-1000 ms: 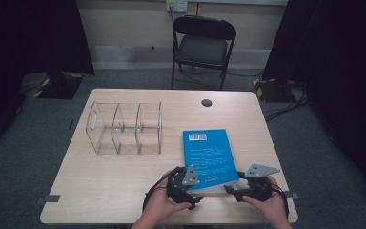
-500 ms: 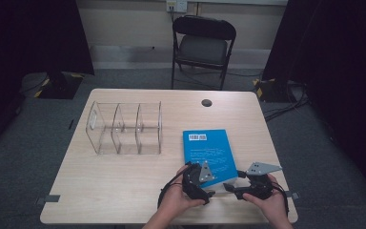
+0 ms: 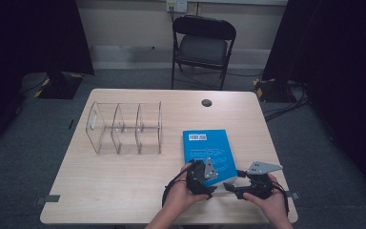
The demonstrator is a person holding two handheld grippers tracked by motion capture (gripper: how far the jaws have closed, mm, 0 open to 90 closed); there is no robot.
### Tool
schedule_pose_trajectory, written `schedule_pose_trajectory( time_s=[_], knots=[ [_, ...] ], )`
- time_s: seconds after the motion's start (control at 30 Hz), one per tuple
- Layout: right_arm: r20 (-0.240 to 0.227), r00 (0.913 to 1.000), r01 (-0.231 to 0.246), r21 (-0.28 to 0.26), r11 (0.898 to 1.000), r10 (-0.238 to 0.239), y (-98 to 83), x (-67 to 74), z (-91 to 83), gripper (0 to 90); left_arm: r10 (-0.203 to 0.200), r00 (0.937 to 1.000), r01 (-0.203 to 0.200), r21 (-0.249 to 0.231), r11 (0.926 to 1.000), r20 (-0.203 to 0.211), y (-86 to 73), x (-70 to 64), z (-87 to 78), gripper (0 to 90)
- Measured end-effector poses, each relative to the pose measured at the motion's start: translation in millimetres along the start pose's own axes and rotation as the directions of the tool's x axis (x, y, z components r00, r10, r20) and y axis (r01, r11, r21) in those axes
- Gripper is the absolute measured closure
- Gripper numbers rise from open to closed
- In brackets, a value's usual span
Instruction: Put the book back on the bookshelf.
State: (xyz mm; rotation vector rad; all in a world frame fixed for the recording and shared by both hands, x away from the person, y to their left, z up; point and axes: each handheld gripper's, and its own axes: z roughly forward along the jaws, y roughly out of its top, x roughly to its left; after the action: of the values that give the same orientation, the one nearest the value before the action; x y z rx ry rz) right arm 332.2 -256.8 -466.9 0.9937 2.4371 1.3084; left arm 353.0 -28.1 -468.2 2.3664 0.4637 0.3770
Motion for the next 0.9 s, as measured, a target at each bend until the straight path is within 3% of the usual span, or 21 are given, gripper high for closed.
schedule_pose_trajectory(
  time_s=[0.1, 0.33, 0.37, 0.43, 0.57, 0.8, 0.9],
  knots=[
    [-0.001, 1.0, -0.005, 0.001, 1.0, 0.005, -0.7, -0.2, 0.3, 30.8, 0.016, 0.9999, -0.016, 0.01, 0.9998, 0.001, 1.8, -1.7, -1.5, 21.6],
    [-0.013, 0.9994, -0.031, -0.008, 0.999, 0.031, -3.0, -2.8, 0.9, 30.7, 0.086, 0.9962, -0.086, 0.019, 0.9961, 0.017, 6.2, -7.2, -6.3, 42.6],
    [-0.013, 0.9994, -0.031, -0.01, 0.999, 0.031, -3.5, -3.3, 1.1, 30.7, 0.117, 0.9928, -0.118, 0.025, 0.9927, 0.025, 8.4, -8.3, -7.6, 45.5],
    [-0.013, 0.9996, -0.025, 0.002, 1.0, 0.025, -4.5, -4.1, 1.4, 31.6, 0.129, 0.9911, -0.13, 0.034, 0.991, 0.034, 10.3, -8.9, -9.7, 50.8],
    [-0.001, 1.0, -0.003, 0.009, 1.0, 0.003, -5.8, -4.0, 2.9, 30.8, 0.12, 0.9913, -0.123, 0.046, 0.9914, 0.054, 13.8, -7.8, -11.6, 57.9],
    [0.051, 0.9943, 0.091, 0.052, 0.994, -0.094, -11.5, -5.8, -0.9, 27.1, 0.099, 0.9917, -0.105, 0.063, 0.9925, 0.082, 18.1, -3.6, -15.3, 65.2],
    [0.051, 0.9959, 0.072, 0.054, 0.996, -0.074, -14.6, -7.1, -2.5, 27.0, 0.107, 0.9907, -0.115, 0.1, 0.9883, 0.084, 23.6, -3.6, -16.5, 66.8]
  ],
)
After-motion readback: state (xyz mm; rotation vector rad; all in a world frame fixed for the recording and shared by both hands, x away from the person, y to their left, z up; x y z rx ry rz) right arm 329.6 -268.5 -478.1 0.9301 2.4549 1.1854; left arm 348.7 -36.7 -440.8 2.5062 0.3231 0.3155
